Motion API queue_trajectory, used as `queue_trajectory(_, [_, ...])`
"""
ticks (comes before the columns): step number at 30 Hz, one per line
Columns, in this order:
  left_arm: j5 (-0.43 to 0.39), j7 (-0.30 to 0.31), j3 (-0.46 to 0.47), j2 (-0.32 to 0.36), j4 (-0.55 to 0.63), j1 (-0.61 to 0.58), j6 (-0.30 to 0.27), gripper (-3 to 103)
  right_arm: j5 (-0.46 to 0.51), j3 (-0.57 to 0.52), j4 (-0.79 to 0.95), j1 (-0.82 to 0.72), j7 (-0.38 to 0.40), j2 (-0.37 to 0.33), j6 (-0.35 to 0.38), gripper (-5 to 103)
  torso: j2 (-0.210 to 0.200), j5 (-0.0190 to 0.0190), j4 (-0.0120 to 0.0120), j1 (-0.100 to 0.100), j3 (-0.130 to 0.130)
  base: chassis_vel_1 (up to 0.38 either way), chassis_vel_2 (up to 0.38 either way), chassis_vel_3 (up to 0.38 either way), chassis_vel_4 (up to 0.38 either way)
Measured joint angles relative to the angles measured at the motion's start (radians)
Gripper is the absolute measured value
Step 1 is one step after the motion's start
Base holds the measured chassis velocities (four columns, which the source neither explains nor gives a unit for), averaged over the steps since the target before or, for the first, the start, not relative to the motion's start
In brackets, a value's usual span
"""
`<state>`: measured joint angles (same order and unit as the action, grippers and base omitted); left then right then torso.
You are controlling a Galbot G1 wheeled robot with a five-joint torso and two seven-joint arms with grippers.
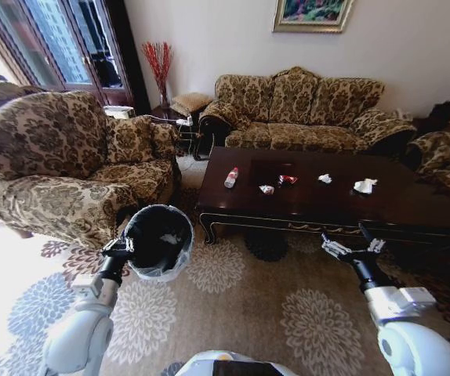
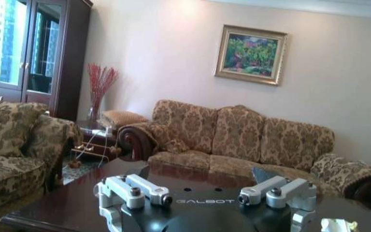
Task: Move to the front of the table and place the trash on the table into the trash bin.
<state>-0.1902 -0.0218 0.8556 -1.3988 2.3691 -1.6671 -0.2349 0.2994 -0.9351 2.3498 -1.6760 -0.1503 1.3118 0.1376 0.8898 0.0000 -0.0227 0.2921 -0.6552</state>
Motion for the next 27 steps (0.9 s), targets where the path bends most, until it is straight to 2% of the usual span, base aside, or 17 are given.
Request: queue_trajectory(27, [0.005,-0.002,-0.005,-0.001,-0.001,-0.002,0.0,3,-0.001,-0.004,-0.021,0.0,-0.014,0.013,-0.013,100,0.124,0.0,0.0,0.054,-0.07,0.0,0.0,0.0,0.0])
